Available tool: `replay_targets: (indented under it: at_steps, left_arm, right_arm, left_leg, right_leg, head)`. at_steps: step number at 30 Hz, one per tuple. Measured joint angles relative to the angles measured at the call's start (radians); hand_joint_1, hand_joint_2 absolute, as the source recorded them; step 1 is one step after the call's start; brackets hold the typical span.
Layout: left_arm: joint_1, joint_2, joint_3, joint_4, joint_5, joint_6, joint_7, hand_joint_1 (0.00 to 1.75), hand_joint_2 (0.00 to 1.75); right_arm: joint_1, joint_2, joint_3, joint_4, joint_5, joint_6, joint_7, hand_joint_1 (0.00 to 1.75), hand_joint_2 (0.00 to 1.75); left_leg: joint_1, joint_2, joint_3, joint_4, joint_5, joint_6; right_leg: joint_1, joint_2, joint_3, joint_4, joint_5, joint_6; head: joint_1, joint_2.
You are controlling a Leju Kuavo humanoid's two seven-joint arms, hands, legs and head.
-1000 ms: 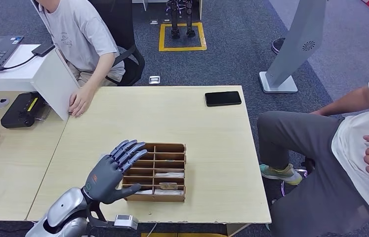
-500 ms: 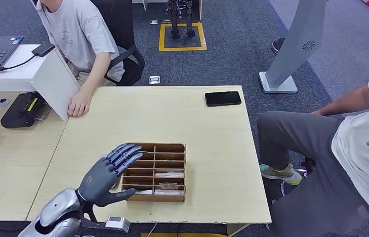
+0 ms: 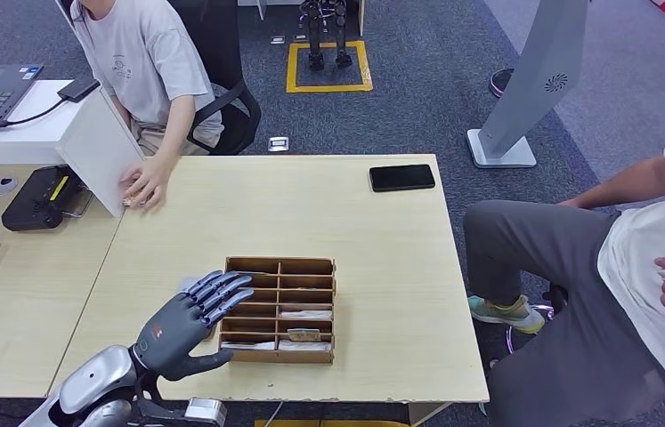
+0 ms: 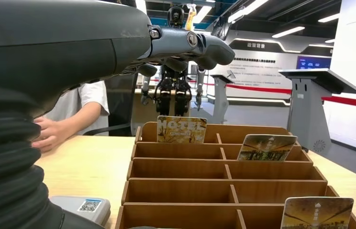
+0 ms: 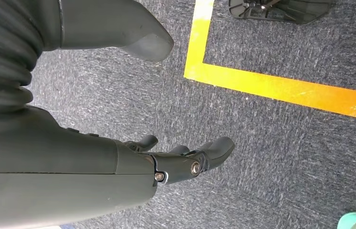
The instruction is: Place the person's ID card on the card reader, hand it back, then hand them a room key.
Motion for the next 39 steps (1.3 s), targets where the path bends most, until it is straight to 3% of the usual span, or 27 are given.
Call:
replay_targets:
  at_steps: [39]
  left_arm:
    - [-0.054,-0.013,-0.07,0.089,-0.029,-0.053,0.015,0.0,1.75]
  right_arm:
    - [-0.001,0.0,0.0,0.0,0.008,0.003,0.0,0.0,1.75]
  left_leg:
    - [0.0,0.0,0.0,0.0,0.0,0.0]
  right_leg:
    - [0.0,0.0,0.0,0.0,0.0,0.0]
  head:
    - [0.0,0.0]
